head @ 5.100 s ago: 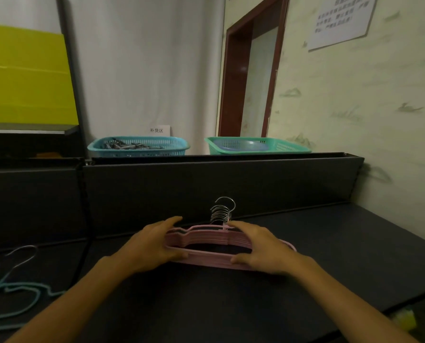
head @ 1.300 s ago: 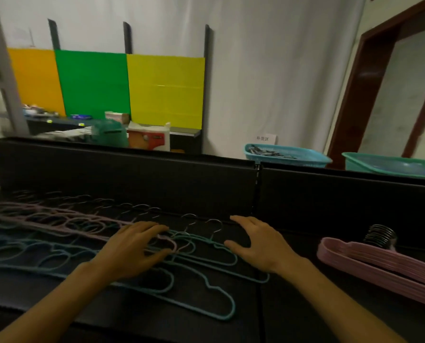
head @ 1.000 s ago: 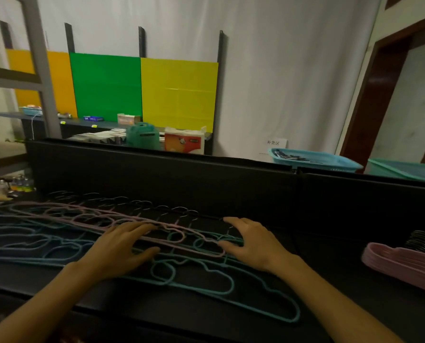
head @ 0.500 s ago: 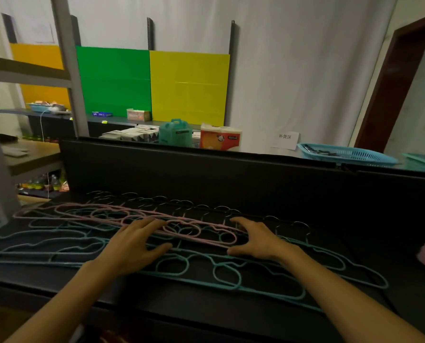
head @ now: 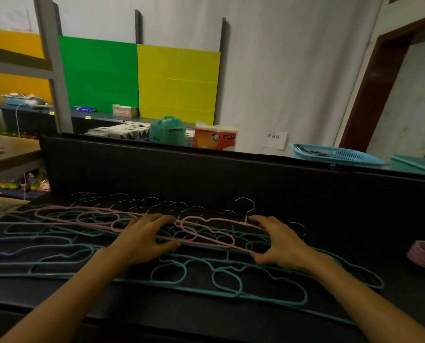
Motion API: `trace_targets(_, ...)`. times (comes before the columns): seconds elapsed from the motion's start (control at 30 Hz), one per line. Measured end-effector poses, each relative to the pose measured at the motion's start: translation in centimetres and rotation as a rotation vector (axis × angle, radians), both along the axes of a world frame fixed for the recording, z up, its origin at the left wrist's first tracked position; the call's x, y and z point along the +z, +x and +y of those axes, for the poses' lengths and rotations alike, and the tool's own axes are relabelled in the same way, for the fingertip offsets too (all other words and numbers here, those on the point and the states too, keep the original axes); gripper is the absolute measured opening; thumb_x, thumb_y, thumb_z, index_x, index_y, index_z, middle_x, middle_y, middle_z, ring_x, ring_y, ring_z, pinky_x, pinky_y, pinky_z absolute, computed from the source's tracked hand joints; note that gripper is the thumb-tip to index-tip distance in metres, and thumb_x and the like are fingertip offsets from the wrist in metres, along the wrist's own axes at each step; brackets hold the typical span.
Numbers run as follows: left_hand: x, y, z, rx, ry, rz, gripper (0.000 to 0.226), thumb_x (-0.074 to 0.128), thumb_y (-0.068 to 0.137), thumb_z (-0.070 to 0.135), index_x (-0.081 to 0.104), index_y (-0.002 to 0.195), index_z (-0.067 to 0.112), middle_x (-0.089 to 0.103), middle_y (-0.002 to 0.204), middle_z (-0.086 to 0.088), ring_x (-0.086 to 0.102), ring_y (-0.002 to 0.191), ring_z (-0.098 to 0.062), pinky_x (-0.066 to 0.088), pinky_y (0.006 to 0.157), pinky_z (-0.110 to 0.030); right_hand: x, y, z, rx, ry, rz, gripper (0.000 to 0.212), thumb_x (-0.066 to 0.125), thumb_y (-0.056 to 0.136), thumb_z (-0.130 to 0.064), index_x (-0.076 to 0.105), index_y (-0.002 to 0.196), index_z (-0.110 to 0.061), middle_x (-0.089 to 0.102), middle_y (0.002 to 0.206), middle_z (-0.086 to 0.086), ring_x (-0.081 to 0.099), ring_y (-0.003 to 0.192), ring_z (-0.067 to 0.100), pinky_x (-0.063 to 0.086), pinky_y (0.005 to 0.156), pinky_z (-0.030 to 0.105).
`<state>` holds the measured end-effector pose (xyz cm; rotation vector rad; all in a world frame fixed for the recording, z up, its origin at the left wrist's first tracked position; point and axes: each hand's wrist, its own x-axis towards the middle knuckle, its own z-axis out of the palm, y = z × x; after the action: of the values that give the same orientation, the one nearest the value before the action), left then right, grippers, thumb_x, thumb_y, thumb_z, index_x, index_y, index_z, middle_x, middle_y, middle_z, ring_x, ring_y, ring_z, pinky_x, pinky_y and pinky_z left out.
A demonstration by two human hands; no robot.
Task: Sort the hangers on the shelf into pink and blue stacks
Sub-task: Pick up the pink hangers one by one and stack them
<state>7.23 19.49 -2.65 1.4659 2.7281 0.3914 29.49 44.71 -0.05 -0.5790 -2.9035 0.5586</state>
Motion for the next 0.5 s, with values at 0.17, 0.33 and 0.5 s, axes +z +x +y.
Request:
trace_targets(0.17,-0.3,-0.8,2.2,-0.025,-0.058,-0.060,0.100,0.038,0.057,0.090,0.024,0.144,0.043,0.032,0.150,0.005,0.033,0.135,-0.018,0.030,0.110,-0.037,-0.6,2.5,1.4,-0.061,0.046,-0.026,0.099,0.077,0.063,-0.050,0.022,0.144,-0.041,0.032,0.128,-0.012,0.046,0.111,0.009,0.045,0.097,0.027)
trace_targets(0.33,0.2,-1.2,3.1,-0.030,-0.054,-0.085,0.096,0.050,0.058,0.083,0.031,0.142,0.040,0.038,0.145,0.005,0.037,0.130,-0.015,0.035,0.104,-0.031,-0.4,4.0,1.8,-0.072,0.109,-0.088,0.109,0.077,0.063,-0.052,0.007,0.146,-0.046,0.027,0.131,-0.009,0.049,0.106,0.015,0.048,0.092,0.028)
trace_targets(0.5,0.9,-0.6,3.1,-0.066,-0.056,-0.111,0.101,0.048,0.047,0.086,0.034,0.137,0.043,0.039,0.139,0.007,0.035,0.127,-0.013,0.036,0.103,-0.031,0.5,4.6,1.3,-0.032,0.270,-0.147,0.114,0.074,0.069,-0.054,-0.011,0.144,-0.053,0.024,0.130,-0.006,0.049,0.090,0.014,0.048,0.090,0.030)
